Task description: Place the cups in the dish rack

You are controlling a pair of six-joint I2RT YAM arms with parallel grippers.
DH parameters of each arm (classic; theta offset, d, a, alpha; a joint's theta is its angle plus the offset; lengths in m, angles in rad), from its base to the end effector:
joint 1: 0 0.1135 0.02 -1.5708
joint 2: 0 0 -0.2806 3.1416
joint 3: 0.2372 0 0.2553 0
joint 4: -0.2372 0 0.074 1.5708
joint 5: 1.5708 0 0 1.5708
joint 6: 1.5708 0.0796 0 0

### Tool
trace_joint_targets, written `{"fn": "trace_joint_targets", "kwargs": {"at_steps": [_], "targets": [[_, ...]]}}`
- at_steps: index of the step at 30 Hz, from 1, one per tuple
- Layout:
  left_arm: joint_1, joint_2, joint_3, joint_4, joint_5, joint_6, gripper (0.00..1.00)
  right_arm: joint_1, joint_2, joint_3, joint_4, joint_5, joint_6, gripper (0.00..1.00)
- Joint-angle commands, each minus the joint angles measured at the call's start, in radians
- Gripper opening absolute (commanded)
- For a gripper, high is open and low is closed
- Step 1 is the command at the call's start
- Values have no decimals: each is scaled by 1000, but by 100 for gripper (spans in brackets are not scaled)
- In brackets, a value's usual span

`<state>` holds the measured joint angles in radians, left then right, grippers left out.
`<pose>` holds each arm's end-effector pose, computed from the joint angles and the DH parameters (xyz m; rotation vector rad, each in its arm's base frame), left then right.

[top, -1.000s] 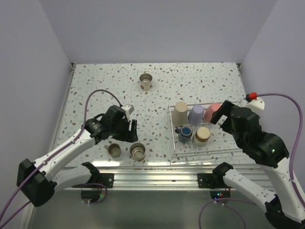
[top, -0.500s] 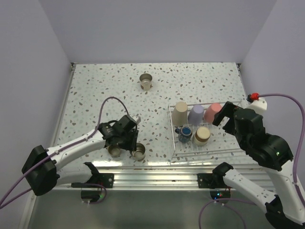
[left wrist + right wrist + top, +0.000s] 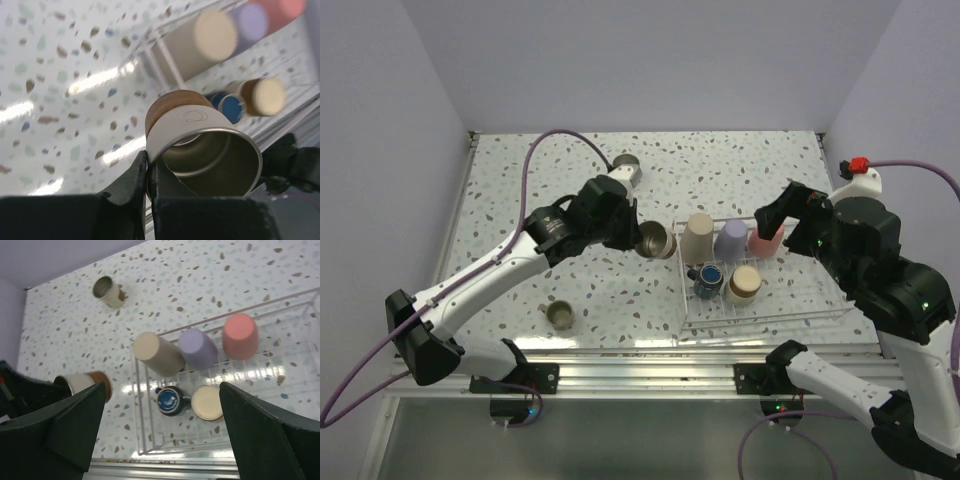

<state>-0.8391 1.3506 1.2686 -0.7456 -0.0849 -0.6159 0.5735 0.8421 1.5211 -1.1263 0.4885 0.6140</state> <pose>0.2153 -0.2296 0.3139 0.2349 2.4637 -0.5628 0.1200 0.0330 0.4630 0.3453 1.9431 0.2838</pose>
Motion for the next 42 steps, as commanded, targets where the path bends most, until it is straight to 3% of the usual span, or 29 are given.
{"fn": "trace_joint_targets", "kwargs": {"at_steps": [1,4,9,14,22,42], "targets": [[-2,-4,176,155,51,47,0,-1,86,97,123,-246,-28,99],[-2,-40,172,400,155,51,0,-1,161,171,222,-436,27,99],[5,-171,63,809,113,42,0,-3,204,185,443,-611,199,99],[60,-245,-24,1001,169,18,0,-3,227,160,566,-668,325,98],[86,-298,-90,1089,174,-4,0,-3,244,42,796,-763,535,99],[89,-223,-106,1201,203,-100,0,-1,273,65,882,-742,579,97]]}}
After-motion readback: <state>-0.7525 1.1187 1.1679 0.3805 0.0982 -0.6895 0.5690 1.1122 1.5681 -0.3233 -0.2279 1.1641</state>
